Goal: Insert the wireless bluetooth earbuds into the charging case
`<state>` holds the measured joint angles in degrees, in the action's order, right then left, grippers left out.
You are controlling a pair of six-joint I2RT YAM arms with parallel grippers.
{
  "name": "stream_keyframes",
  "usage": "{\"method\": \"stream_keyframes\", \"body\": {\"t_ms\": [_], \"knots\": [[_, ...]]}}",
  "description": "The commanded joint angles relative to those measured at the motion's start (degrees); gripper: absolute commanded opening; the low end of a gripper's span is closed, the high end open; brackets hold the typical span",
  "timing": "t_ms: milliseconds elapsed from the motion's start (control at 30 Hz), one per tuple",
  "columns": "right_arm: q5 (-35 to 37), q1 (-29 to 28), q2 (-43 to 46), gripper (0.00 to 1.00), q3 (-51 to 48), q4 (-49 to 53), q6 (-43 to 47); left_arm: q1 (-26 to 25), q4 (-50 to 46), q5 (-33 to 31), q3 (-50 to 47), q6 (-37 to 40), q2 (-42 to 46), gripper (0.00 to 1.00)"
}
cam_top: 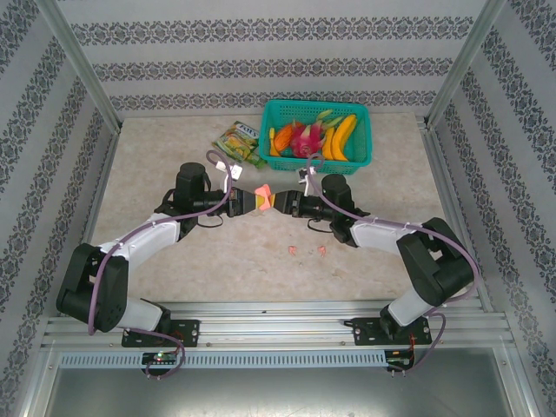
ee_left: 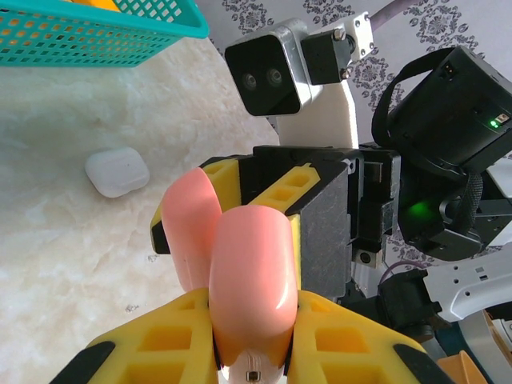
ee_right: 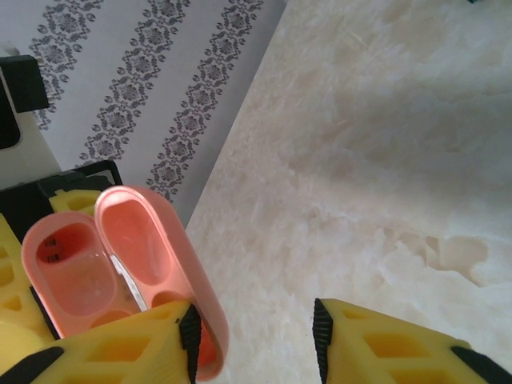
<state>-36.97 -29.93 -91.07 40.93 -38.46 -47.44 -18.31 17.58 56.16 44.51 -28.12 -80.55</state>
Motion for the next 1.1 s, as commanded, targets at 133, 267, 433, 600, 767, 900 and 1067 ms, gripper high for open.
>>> {"method": "stream_keyframes", "body": {"t_ms": [133, 267, 433, 600, 767, 900, 1067], "knots": [[-1.3, -1.0, -1.4, 0.35, 3.4, -3.5, -1.0, -0.1, 4.4, 1.7, 1.0, -1.2, -0.5, 0.01], [-1.4, -1.0, -1.3, 0.25, 3.5, -3.5, -1.0, -0.1, 4.6, 1.6, 0.8, -1.4, -0.3, 0.01], [-1.4, -0.9, -0.8, 0.07, 3.3, -3.0, -0.9, -0.1, 4.2, 1.1, 0.8, -1.4, -0.4, 0.08], [-0.7, -0.6, -0.1, 0.03, 3.5, -1.5, 0.0, -0.1, 2.3, -0.3, 0.9, -0.7, -0.3, 0.38], [0.5, 0.1, 1.2, 0.0, 3.8, 2.7, 2.1, 0.0, -2.0, -3.0, 1.7, 1.0, 1.7, 0.69], [1.7, 1.3, 2.5, 0.0, 3.9, 6.9, 4.6, 0.3, -9.5, -6.1, 4.9, 4.4, 4.5, 0.95], [7.9, 1.2, 5.2, 0.0, 6.6, 20.1, 15.0, 0.2, -29.0, -12.8, 15.7, 14.1, 6.1, 1.0]]}}
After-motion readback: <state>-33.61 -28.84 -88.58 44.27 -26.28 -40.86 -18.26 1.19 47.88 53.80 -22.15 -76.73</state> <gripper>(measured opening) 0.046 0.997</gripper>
